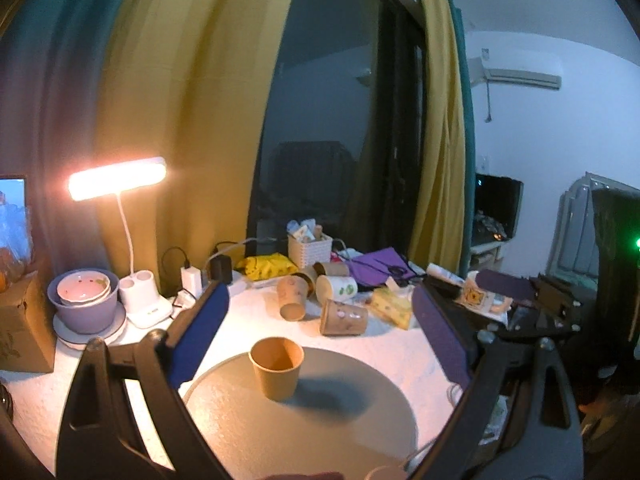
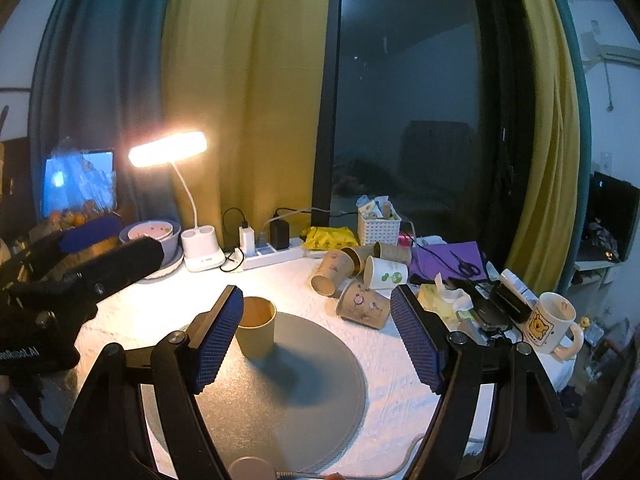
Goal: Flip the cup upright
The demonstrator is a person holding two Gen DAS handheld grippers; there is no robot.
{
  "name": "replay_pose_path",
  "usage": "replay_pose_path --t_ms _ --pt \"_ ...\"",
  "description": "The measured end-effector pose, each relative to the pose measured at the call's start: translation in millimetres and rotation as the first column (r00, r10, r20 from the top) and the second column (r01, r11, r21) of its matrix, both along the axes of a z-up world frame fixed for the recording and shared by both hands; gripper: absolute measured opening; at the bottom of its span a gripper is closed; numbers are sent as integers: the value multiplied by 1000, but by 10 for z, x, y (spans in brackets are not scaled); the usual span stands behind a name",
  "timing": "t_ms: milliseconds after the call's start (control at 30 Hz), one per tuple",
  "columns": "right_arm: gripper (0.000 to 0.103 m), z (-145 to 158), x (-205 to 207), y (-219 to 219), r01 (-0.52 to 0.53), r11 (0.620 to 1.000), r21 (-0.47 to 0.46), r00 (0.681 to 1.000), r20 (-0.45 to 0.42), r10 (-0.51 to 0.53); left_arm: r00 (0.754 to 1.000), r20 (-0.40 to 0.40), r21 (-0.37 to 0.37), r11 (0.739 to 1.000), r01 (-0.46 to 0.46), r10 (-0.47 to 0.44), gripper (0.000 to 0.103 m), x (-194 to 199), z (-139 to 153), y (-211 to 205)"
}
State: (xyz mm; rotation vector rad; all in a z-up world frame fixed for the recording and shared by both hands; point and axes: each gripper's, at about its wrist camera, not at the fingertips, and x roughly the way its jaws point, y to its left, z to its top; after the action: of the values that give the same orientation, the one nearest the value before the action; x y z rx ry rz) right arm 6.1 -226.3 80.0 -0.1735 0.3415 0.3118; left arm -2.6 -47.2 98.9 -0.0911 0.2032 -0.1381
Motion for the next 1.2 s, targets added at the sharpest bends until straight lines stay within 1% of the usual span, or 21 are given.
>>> replay_pose_path --t_ms 33,133,267,567,1200 --pt "79 -1 5 9 0 1000 -1 1000 -1 0 1000 -1 13 1000 4 -3 94 9 -2 5" --pt "79 -8 29 37 -3 1000 -2 1000 -4 3 1000 -7 -2 1000 -13 13 94 18 -5 60" --pt "79 -37 53 60 -15 1000 -7 1000 -12 15 1000 -15 1 1000 -21 21 94 13 -9 47" --pt "79 -54 81 7 2 1000 1 1000 -20 -1 998 -56 17 1000 6 -5 94 28 -96 -59" --pt "79 -66 93 -18 7 1000 3 1000 -22 -6 998 -63 20 1000 -12 13 94 47 -115 -37"
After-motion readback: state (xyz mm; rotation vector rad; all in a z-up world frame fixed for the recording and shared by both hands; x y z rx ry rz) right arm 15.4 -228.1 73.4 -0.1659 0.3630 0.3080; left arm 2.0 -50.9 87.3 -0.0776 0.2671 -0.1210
